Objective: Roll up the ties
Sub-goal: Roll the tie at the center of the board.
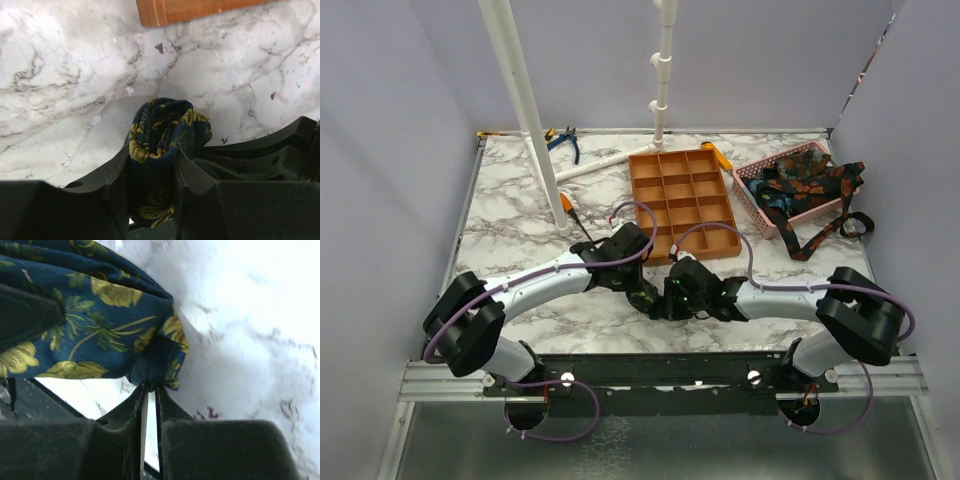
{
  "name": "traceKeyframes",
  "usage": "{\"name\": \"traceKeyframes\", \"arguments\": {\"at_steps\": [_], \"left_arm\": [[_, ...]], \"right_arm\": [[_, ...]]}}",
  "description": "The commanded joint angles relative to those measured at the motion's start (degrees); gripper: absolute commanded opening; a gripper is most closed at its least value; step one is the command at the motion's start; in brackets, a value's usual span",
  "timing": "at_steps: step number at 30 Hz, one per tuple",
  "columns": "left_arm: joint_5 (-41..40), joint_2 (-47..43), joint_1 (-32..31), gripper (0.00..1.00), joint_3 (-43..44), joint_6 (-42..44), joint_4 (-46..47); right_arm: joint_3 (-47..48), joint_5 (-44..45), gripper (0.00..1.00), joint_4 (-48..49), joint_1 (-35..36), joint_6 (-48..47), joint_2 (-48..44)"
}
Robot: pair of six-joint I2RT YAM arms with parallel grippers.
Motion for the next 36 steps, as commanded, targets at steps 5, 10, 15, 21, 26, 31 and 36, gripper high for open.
{"name": "traceKeyframes", "arguments": {"at_steps": [5,10,15,21,26,31,36], "left_arm": [[0.2,-2.2,-1.4,0.0,-3.3,4.3,2.3],[-2.7,-0.9,-2.7,0.0,-1.1,9.9,-0.5],[-3.7,0.2,-3.3,0.0,1.1,13.2,-2.3],[-2.7,-0.2,-3.3,0.0,0.5,13.2,-1.6],[-2.6,-0.9,-3.3,0.0,-0.3,12.2,-0.9],[-1.3,-1.7,-3.3,0.0,-1.8,10.7,0.9],[-0.2,-2.7,-3.3,0.0,-3.2,10.0,2.1]], "right_arm": [[-8.6,4.2,0.11,-16.1,1.2,7.8,-3.7],[-6.2,6.1,0.11,-16.4,1.2,7.6,-2.3],[-2.2,9.6,0.13,-17.4,1.4,6.1,-5.8],[0.4,7.5,0.33,-15.9,1.9,1.0,-13.7],[2.3,6.2,0.34,-14.3,2.3,-0.1,-8.2],[3.4,7.7,0.33,-12.2,2.4,0.1,-1.4],[4.5,13.6,0.3,-15.3,2.4,3.3,3.6]]}}
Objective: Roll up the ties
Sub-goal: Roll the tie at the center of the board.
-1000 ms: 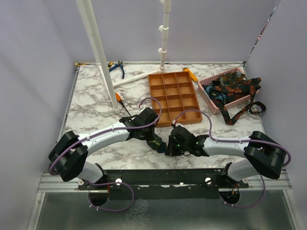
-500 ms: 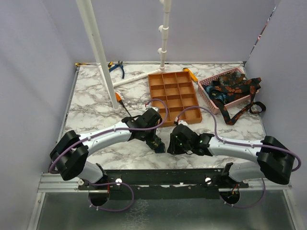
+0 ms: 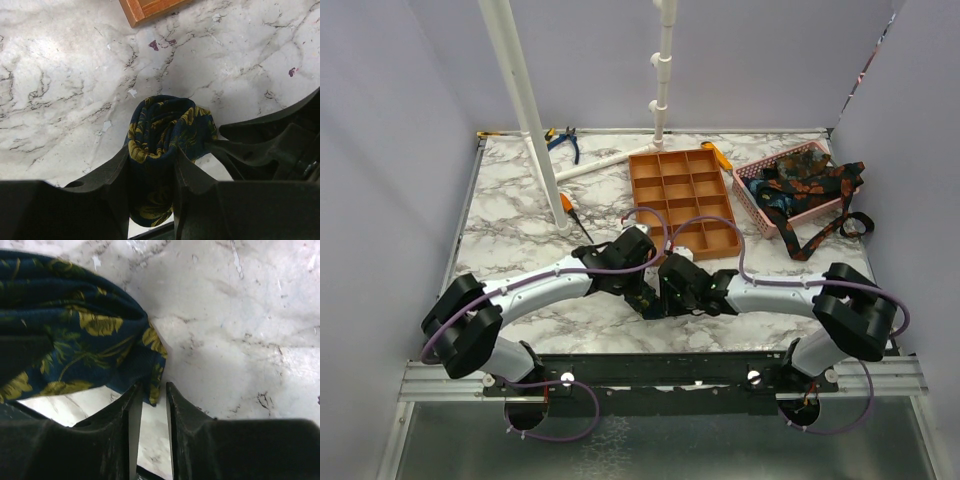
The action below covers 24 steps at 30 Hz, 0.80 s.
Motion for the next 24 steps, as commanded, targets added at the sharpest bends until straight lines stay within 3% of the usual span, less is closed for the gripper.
{"name": "traceKeyframes", "arguments": {"at_steps": [1,9,14,19,24], "left_arm": [[1.1,-2.0,-0.2,0.0,-2.4,-1.1,1.3],[0.3,-6.1,-0.2,0.0,-7.3,-2.7,1.8],[-0.1,-7.6,-0.1,0.0,-9.7,-3.9,2.6],[-1.5,-8.5,-0.2,0.0,-11.3,-5.8,4.0],[-1.8,-10.3,-0.2,0.0,-13.5,-8.0,5.5]], "right_arm": [[-0.9,6.9,0.3,-3.4,0.3,2.4,4.3],[-3.6,10.3,0.31,-4.2,0.4,3.3,-0.9],[-1.9,8.7,0.38,-0.7,1.9,0.3,-3.4],[3.1,7.9,0.47,-1.3,4.7,-2.9,0.7],[3.1,6.1,0.44,-1.8,5.3,-2.2,5.3]]}}
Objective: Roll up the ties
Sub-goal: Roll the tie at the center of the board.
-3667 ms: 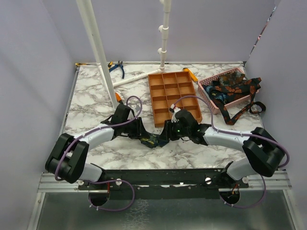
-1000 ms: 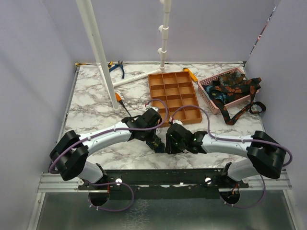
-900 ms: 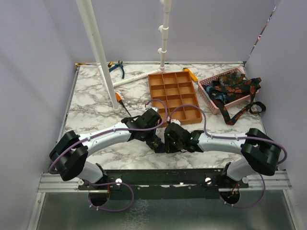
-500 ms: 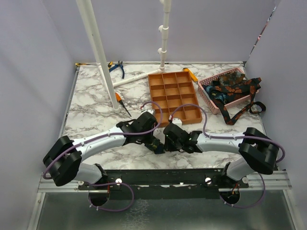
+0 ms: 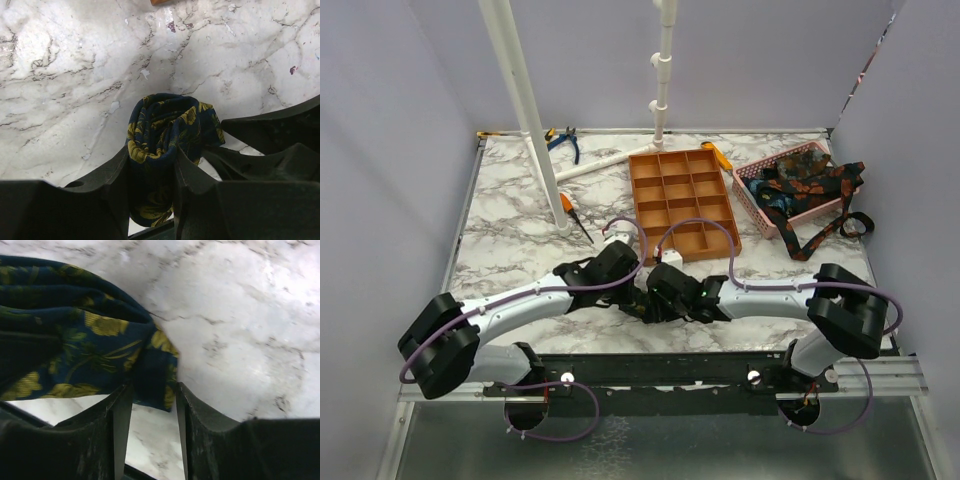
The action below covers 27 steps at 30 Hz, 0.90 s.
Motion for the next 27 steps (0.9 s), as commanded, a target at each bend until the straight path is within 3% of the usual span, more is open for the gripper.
{"name": "traceKeyframes", "arguments": {"at_steps": [1,4,9,14,27], "left_arm": [[-1.3,-1.9,-0.2,0.0,-3.4,-2.6,0.0],[-1.2,-3.7,-0.2,0.0,-4.7,-3.1,0.6],[-0.9,-6.2,-0.2,0.0,-6.6,-3.6,1.7],[0.6,-8.2,-0.2,0.0,-9.3,-4.5,4.2],[-2.0,-4.1,-0.2,0.0,-7.4,-4.5,5.7]], "right_arm": [[-0.1,-0.6,0.42,-2.4,0.6,-0.4,4.4],[-0.6,1.0,0.35,-4.6,0.8,1.2,7.3],[-2.9,3.3,0.13,-7.0,0.8,4.0,9.9],[-4.1,7.0,0.01,-10.2,0.6,6.0,10.3],[1.2,9.7,0.0,-14.8,-8.7,0.7,9.4]]}}
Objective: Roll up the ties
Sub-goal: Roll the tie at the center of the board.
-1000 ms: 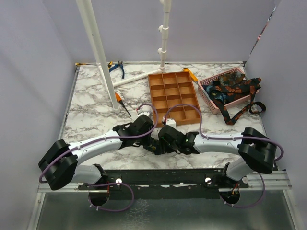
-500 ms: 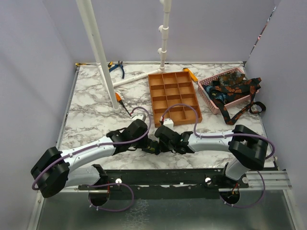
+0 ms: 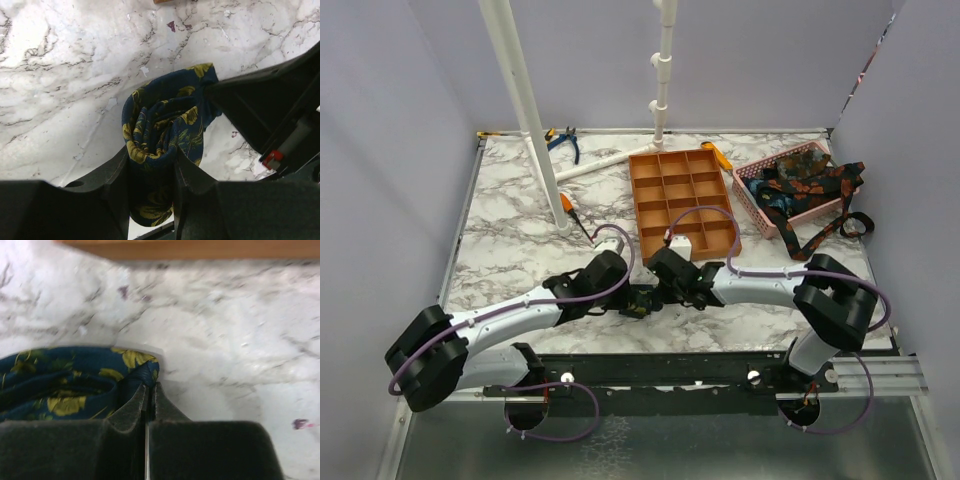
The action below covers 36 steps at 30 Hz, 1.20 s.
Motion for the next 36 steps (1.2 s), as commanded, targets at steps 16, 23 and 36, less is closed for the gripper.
{"name": "traceKeyframes", "arguments": {"at_steps": [16,23,36], "left_arm": [[-10.4,12.5,-0.2,0.0,12.5,0.2,-10.1],[-7.2,9.8,-0.2,0.0,9.7,-2.5,-5.0],[-4.2,8.1,-0.2,0.0,6.3,-4.9,-1.7]], "right_arm": [[-4.4,-3.4,0.33,-7.8,-5.7,-8.4,-3.9],[-4.0,-1.7,0.43,-4.5,-5.8,-7.7,-11.1],[5.1,-0.4,0.45,-1.3,-5.8,-10.8,3.1]]}}
